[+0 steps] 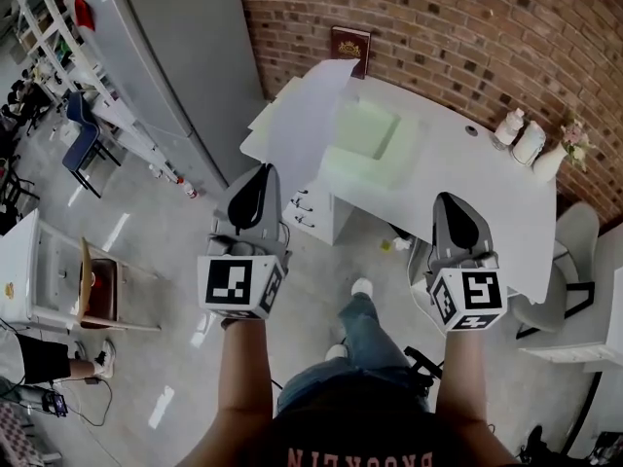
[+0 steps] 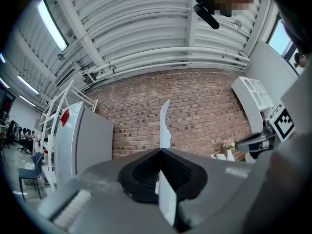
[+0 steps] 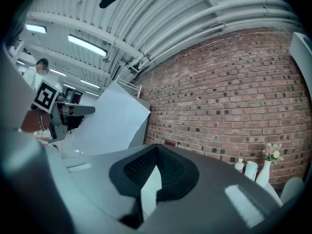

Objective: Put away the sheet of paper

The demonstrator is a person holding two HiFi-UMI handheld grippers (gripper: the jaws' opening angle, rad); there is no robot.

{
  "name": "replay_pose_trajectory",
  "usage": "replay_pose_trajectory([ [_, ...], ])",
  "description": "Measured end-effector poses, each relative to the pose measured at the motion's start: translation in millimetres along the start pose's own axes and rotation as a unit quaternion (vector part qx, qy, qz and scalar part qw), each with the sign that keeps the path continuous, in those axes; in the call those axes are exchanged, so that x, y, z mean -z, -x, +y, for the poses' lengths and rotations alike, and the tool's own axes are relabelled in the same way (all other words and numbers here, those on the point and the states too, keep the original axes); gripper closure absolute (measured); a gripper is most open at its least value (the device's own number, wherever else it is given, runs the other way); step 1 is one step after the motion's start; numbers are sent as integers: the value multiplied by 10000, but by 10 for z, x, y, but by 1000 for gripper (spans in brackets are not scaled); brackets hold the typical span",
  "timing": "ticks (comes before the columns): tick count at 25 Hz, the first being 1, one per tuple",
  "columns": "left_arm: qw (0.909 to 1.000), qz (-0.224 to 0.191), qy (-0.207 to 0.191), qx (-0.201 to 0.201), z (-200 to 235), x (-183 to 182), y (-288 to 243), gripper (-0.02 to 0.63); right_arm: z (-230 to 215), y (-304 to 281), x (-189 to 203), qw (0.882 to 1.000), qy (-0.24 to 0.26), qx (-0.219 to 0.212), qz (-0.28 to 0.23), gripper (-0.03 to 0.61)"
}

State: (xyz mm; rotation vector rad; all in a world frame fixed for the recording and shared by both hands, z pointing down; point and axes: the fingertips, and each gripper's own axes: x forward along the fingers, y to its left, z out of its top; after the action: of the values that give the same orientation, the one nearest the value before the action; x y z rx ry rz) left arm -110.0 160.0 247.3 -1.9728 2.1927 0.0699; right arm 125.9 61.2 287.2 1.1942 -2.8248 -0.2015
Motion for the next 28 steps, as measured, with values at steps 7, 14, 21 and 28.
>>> replay_pose_trajectory([
  [7, 10000, -9, 17, -60, 218, 135, -444, 614, -120, -497, 84, 9999, -35, -48, -85, 577],
  [14, 9998, 48, 167, 0, 491, 314, -1131, 613, -474, -1201, 165, 9996, -212, 169, -67, 577],
  [21, 9994, 191, 156, 257, 661, 507, -2006, 613, -862, -1925, 289, 9986, -373, 370, 2, 577],
  [28, 9973, 457, 188, 536, 748, 756, -2794, 614, -1238, -2492, 553, 9962, -583, 590, 279, 577],
])
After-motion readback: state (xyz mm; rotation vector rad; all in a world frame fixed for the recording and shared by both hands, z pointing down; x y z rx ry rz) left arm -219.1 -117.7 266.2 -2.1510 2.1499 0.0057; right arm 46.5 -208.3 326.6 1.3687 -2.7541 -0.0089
